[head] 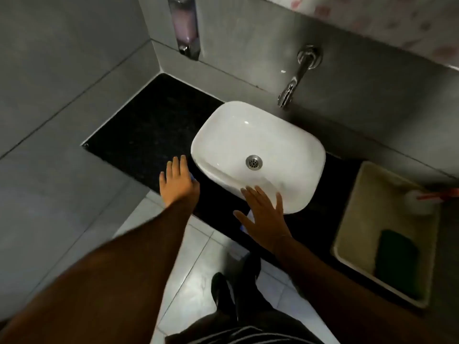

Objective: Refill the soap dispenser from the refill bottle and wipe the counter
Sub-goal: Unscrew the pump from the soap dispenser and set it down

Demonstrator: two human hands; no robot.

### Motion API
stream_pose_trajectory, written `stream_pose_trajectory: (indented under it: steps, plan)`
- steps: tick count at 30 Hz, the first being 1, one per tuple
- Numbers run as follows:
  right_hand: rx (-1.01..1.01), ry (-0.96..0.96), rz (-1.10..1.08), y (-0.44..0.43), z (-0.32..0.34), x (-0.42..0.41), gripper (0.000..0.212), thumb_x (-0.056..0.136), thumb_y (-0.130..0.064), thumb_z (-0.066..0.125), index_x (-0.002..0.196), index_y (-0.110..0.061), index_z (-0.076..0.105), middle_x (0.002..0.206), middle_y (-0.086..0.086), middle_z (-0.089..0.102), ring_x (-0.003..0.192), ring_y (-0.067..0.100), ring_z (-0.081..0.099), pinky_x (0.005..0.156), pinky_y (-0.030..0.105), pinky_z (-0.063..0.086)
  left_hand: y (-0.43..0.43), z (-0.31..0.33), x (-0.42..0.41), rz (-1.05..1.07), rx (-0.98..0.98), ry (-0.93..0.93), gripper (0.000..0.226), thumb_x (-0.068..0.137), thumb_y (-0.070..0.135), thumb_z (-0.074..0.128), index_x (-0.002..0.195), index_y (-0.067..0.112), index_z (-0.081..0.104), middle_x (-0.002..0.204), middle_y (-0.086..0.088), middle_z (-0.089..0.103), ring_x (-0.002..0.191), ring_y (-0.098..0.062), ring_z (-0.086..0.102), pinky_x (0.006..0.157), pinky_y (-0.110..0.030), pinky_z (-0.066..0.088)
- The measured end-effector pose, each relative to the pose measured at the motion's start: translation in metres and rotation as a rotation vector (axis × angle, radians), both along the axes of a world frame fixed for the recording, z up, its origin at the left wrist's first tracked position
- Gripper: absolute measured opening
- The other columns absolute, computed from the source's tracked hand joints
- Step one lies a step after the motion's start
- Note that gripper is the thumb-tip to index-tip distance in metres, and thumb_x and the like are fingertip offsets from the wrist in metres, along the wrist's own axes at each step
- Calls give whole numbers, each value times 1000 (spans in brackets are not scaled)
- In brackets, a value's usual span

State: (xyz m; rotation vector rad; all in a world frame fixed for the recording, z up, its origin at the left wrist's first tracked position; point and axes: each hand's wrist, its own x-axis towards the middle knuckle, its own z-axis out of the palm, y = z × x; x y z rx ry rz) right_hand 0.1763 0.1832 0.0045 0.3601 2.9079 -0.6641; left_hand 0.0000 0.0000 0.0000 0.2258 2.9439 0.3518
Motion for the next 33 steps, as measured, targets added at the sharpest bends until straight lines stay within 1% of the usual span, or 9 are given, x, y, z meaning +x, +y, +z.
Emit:
stream_pose_trajectory:
  steps: [3, 6, 9, 13, 16, 19, 26, 31, 33]
  plan:
    - [-12, -1, 26, -3, 0, -17, 71, 101, -69, 25, 162, -32, 26, 171, -10, 25, 161, 10, 9, 127, 57, -10, -1, 3, -19, 28, 12, -162, 71, 92, 20, 70, 158, 22, 42, 150, -13, 52, 135, -38, 56, 108, -49, 49]
    - [-61, -2, -2, -5, -2, -31, 64, 104, -63, 33, 159, -32, 31, 170, -9, 29, 161, 11, 12, 127, 55, -7, -5, 5, -30, 23, 21, -206, 39, 90, 14, 71, 128, 23, 68, 130, -14, 65, 114, -39, 68, 94, -46, 57]
    - [-133, 12, -4, -4, -5, -47, 58, 105, -53, 44, 157, -28, 38, 167, -5, 35, 160, 14, 18, 129, 52, 3, -8, 11, -37, -31, 68, -258, 27, 90, 15, 73, 116, 22, 78, 122, -11, 72, 110, -34, 71, 88, -38, 57]
    - [-370, 7, 36, -10, 2, -73, 67, 99, -38, 65, 157, -18, 39, 162, 6, 42, 154, 23, 33, 125, 43, 31, -11, 33, -29, -143, 106, -268, 31, 87, 25, 81, 118, 22, 78, 117, -4, 73, 101, -23, 69, 81, -31, 51]
    - [-473, -57, 137, -13, 9, -89, 91, 87, -38, 81, 160, -13, 32, 163, 9, 41, 152, 22, 36, 125, 38, 33, -10, 62, -10, -234, 236, -225, 32, 84, 29, 84, 115, 27, 79, 113, 3, 74, 96, -14, 71, 82, -34, 60]
    - [-522, -41, 147, -12, 7, -94, 82, 83, -38, 85, 150, -11, 47, 149, 8, 57, 141, 23, 51, 120, 42, 39, -11, 81, 9, -277, 469, -213, 27, 86, 26, 85, 112, 27, 79, 107, 10, 74, 90, -3, 73, 79, -27, 63]
    - [-623, 25, 126, -5, 12, -93, 59, 83, -33, 85, 133, -14, 59, 125, 6, 71, 117, 21, 66, 110, 35, 51, 2, 87, 29, -352, 726, -277, 29, 102, 11, 68, 130, 9, 73, 127, -5, 62, 127, -19, 59, 114, -34, 48]
    - [-546, 52, 99, -4, 18, -95, 46, 88, -29, 81, 124, -7, 63, 115, 13, 75, 104, 30, 71, 97, 41, 57, 20, 79, 46, -1, 867, -106, 17, 86, 39, 85, 97, 31, 75, 102, 10, 62, 95, -5, 65, 82, -26, 58]
    - [-526, 66, 83, -8, 21, -96, 44, 88, -25, 80, 125, -7, 64, 114, 14, 75, 103, 32, 71, 96, 40, 58, 29, 78, 51, 142, 895, -40, 32, 77, 43, 91, 88, 31, 63, 98, 5, 61, 86, -8, 64, 73, -30, 59]
